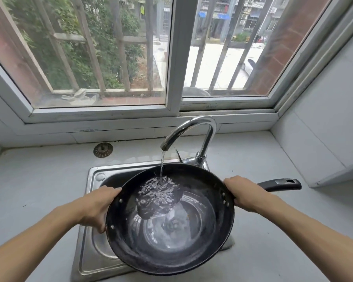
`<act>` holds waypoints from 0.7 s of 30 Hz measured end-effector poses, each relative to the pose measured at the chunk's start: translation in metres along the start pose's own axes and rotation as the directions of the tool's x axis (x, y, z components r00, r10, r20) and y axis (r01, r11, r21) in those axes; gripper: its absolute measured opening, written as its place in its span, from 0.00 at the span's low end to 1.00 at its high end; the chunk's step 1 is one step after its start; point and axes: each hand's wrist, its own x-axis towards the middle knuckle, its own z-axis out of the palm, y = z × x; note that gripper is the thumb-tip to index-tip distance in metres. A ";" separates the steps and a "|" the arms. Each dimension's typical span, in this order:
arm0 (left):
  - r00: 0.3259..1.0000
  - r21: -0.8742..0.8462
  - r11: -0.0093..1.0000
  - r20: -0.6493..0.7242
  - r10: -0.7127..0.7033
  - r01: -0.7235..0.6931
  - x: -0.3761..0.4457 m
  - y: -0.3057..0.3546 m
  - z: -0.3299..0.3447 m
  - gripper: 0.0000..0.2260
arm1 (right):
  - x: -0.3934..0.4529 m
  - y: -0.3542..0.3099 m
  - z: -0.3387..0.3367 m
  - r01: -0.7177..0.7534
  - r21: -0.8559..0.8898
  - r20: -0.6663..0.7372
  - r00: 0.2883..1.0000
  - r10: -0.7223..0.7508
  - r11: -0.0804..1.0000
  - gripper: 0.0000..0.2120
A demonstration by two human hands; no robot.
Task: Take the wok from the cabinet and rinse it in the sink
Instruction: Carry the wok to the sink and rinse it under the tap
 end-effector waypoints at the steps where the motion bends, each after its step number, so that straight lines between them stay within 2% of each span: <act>1: 1.000 0.007 1.000 -0.028 0.008 -0.008 0.000 0.000 0.000 0.41 | -0.001 -0.001 -0.001 -0.008 -0.003 -0.019 1.000 0.008 1.000 0.06; 6: 0.990 0.034 0.999 -0.142 0.026 -0.021 0.001 -0.006 0.004 0.47 | -0.008 -0.006 -0.006 0.032 -0.022 -0.125 0.992 -0.034 0.999 0.10; 12: 0.973 0.005 0.999 -0.229 0.034 -0.034 0.005 -0.004 0.014 0.49 | -0.015 -0.002 -0.005 0.012 0.007 -0.243 0.970 -0.010 1.000 0.06; 15: 0.961 0.056 0.998 -0.271 0.049 -0.035 0.007 -0.004 0.018 0.48 | -0.017 -0.001 -0.002 0.000 -0.008 -0.285 0.959 -0.002 1.000 0.09; 21: 0.943 0.126 0.991 -0.324 0.079 -0.040 0.006 -0.004 0.014 0.50 | -0.014 0.003 0.006 0.022 -0.019 -0.340 0.940 -0.027 1.000 0.09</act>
